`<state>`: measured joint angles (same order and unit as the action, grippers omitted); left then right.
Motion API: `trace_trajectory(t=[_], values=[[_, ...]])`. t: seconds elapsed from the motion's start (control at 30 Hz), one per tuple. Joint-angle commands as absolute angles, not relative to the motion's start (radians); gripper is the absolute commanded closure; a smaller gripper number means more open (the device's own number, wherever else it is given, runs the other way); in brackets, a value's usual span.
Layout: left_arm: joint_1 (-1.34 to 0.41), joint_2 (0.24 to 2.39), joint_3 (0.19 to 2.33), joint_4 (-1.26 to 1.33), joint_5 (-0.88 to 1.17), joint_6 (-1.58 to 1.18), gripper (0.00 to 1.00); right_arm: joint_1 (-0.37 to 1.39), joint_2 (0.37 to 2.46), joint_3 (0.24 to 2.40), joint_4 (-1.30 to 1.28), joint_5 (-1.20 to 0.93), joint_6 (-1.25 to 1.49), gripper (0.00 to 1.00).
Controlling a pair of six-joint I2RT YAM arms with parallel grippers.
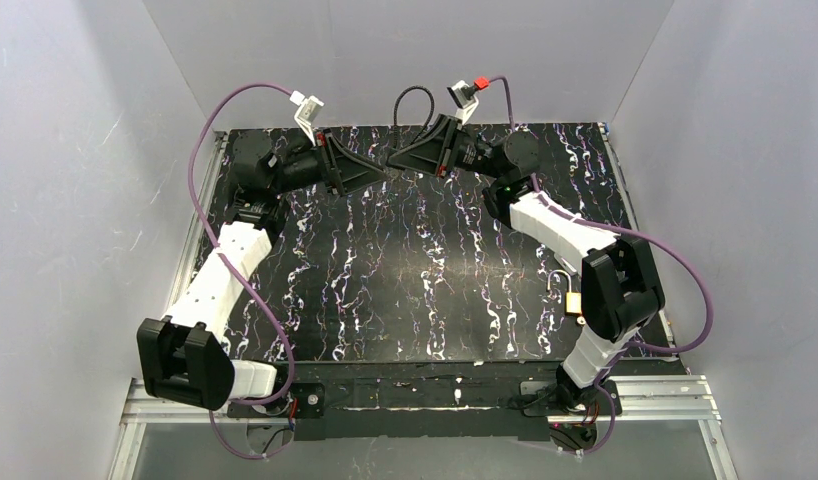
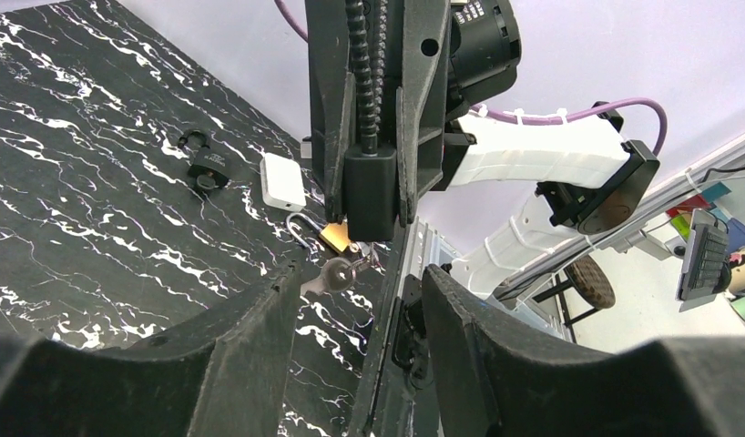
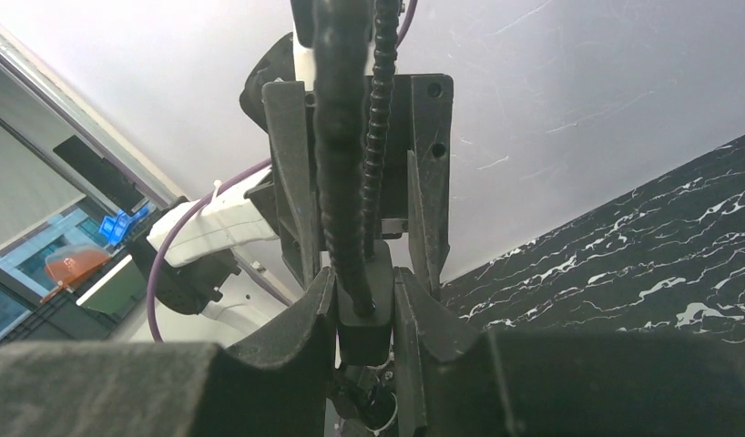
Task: Lock with the key
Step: Lock the lock.
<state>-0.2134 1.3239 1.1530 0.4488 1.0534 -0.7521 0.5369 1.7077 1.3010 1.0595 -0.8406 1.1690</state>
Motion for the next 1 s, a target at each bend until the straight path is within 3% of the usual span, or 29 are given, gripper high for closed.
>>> trace_trajectory(t=[0.0, 0.2, 0.43, 0.63, 0.8, 0.97], values=[[-0.231, 1.294, 1.161, 0.449, 1.036, -0.727, 0.51, 0.546, 1.663, 1.357, 1.085, -0.826, 1.145, 0.99], [-0.266, 1.301, 1.163, 0.449, 1.035, -0.732, 0.59, 0.559, 1.679, 1.36, 1.098, -0.813, 1.152, 0.99], [-0.276, 1.318, 1.154, 0.454, 1.011, -0.766, 0.75, 0.564, 1.683, 1.361, 1.117, -0.806, 1.17, 0.99], [-0.278, 1.327, 1.123, 0.529, 1.006, -0.844, 1.0, 0.564, 1.692, 1.351, 1.176, -0.784, 1.227, 0.99], [-0.278, 1.36, 1.047, 0.823, 1.016, -1.095, 1.0, 0.563, 1.708, 1.317, 1.28, -0.738, 1.33, 0.99], [-0.278, 1.381, 1.018, 0.885, 1.003, -1.174, 1.0, 0.563, 1.724, 1.305, 1.318, -0.713, 1.373, 0.99]])
